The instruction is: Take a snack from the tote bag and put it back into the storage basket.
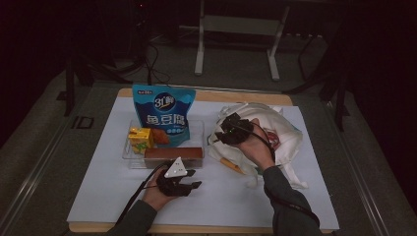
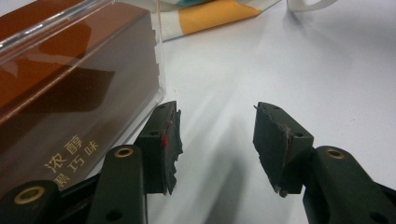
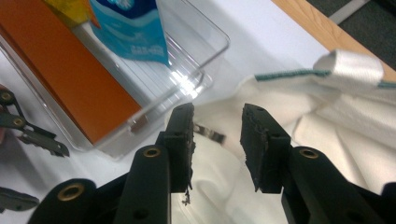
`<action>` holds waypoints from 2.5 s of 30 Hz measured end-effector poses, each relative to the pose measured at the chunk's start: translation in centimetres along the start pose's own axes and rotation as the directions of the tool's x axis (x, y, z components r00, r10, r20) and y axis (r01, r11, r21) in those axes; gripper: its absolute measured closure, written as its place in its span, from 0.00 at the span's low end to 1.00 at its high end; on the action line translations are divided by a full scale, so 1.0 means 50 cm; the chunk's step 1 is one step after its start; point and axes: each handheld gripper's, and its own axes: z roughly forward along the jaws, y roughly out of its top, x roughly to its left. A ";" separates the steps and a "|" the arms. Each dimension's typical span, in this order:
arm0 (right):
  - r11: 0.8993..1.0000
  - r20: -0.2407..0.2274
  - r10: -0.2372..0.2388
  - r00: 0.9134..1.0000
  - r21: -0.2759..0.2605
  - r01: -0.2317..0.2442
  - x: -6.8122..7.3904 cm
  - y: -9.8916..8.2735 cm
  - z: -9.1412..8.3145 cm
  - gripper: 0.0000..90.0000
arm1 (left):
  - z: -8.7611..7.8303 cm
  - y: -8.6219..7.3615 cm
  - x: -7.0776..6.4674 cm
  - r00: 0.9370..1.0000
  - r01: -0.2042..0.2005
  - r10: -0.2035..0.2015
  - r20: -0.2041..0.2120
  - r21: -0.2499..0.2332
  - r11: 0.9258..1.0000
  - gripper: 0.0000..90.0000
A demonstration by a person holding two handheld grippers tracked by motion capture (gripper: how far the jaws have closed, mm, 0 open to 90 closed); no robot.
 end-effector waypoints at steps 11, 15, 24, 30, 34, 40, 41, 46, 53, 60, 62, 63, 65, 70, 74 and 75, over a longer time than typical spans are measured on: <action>0.999 0.026 0.030 0.999 0.017 -0.031 -0.029 -0.030 -0.015 0.68 | 0.000 0.000 0.000 1.000 0.002 -0.002 0.003 0.000 1.000 0.56; 0.999 0.032 0.042 0.999 0.017 -0.043 -0.037 -0.040 -0.019 0.67 | 0.000 0.000 0.001 1.000 0.008 -0.008 0.004 -0.003 1.000 0.56; 0.995 0.041 0.084 0.996 0.049 -0.086 -0.063 -0.064 -0.030 0.66 | 0.000 0.000 0.001 1.000 0.007 -0.007 0.007 0.000 1.000 0.56; 0.992 0.058 0.101 0.993 0.063 -0.105 -0.079 -0.080 -0.034 0.63 | 0.000 0.000 0.001 1.000 0.005 -0.005 0.008 0.002 1.000 0.56; 0.991 0.067 0.101 0.993 0.081 -0.106 -0.088 -0.091 -0.035 0.63 | 0.001 0.000 0.001 1.000 0.002 -0.002 0.008 0.002 1.000 0.56; 0.990 0.080 0.108 0.991 0.086 -0.115 -0.099 -0.103 -0.037 0.55 | 0.001 0.000 0.001 1.000 0.001 -0.001 0.008 0.004 1.000 0.56; 0.989 0.080 0.109 0.991 0.087 -0.116 -0.100 -0.105 -0.037 0.54 | 0.001 0.000 0.001 1.000 0.001 -0.001 0.009 0.004 1.000 0.56; 0.988 0.102 0.096 0.990 0.108 -0.107 -0.108 -0.112 -0.038 0.52 | 0.001 0.000 0.001 1.000 -0.002 0.002 0.010 0.006 1.000 0.56; 0.984 0.127 0.121 0.984 0.117 -0.136 -0.133 -0.129 -0.048 0.48 | 0.002 0.001 0.001 1.000 -0.001 0.001 0.010 0.007 1.000 0.56; 0.976 0.136 0.159 0.978 0.130 -0.177 -0.154 -0.145 -0.052 0.43 | 0.002 0.001 0.001 1.000 0.001 -0.001 0.012 0.008 1.000 0.56; 0.973 0.141 0.165 0.976 0.139 -0.185 -0.158 -0.149 -0.051 0.40 | 0.002 0.001 0.001 1.000 0.002 -0.002 0.013 0.009 1.000 0.56; 0.972 0.143 0.164 0.976 0.144 -0.184 -0.160 -0.151 -0.051 0.39 | 0.002 0.001 0.002 1.000 0.003 -0.003 0.013 0.009 1.000 0.56; 0.971 0.152 0.164 0.975 0.149 -0.187 -0.163 -0.155 -0.050 0.38 | 0.002 0.001 0.001 1.000 0.003 -0.003 0.014 0.009 1.000 0.56; 0.966 0.164 0.184 0.969 0.154 -0.210 -0.174 -0.165 -0.050 0.34 | 0.002 0.001 0.001 1.000 0.003 -0.003 0.015 0.010 1.000 0.55; 0.961 0.176 0.193 0.965 0.163 -0.222 -0.181 -0.173 -0.049 0.31 | 0.003 0.001 0.001 1.000 0.004 -0.004 0.014 0.013 1.000 0.55; 0.960 0.184 0.197 0.963 0.165 -0.228 -0.183 -0.175 -0.049 0.31 | 0.003 0.001 0.001 1.000 0.004 -0.004 0.013 0.014 1.000 0.55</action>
